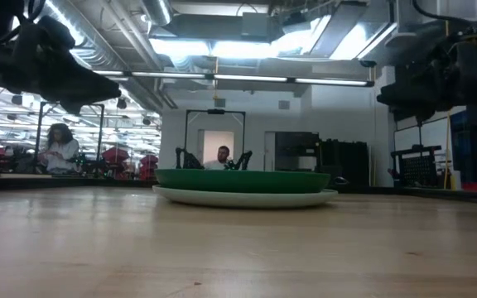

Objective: Stack plastic plates
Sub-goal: Return to Home Position

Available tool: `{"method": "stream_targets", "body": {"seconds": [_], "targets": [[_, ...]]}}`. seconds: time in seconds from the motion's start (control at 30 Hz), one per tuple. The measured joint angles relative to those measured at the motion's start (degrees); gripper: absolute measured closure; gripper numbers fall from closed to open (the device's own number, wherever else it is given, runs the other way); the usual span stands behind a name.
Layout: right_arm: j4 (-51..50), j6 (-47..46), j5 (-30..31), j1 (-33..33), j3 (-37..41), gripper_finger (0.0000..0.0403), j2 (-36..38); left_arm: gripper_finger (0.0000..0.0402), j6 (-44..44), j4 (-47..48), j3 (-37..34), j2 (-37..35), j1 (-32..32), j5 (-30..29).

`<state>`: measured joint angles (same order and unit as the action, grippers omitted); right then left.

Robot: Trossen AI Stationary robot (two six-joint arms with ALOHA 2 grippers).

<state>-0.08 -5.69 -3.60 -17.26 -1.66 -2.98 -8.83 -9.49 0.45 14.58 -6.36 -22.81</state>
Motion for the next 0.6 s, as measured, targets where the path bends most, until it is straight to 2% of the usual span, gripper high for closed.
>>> {"method": "stream_targets", "body": {"seconds": [0.4,0.6], "targets": [[1.4,0.5,1.8,0.0,1.3,0.0256,1.6,0.0304,0.2,1.8,0.0,-5.1,-1.7,0.5],[1.1,1.3,3.2,0.0,1.3,0.0256,-1.1,0.0305,0.4,4.7,0.0,-8.1,-1.7,0.5]]}}
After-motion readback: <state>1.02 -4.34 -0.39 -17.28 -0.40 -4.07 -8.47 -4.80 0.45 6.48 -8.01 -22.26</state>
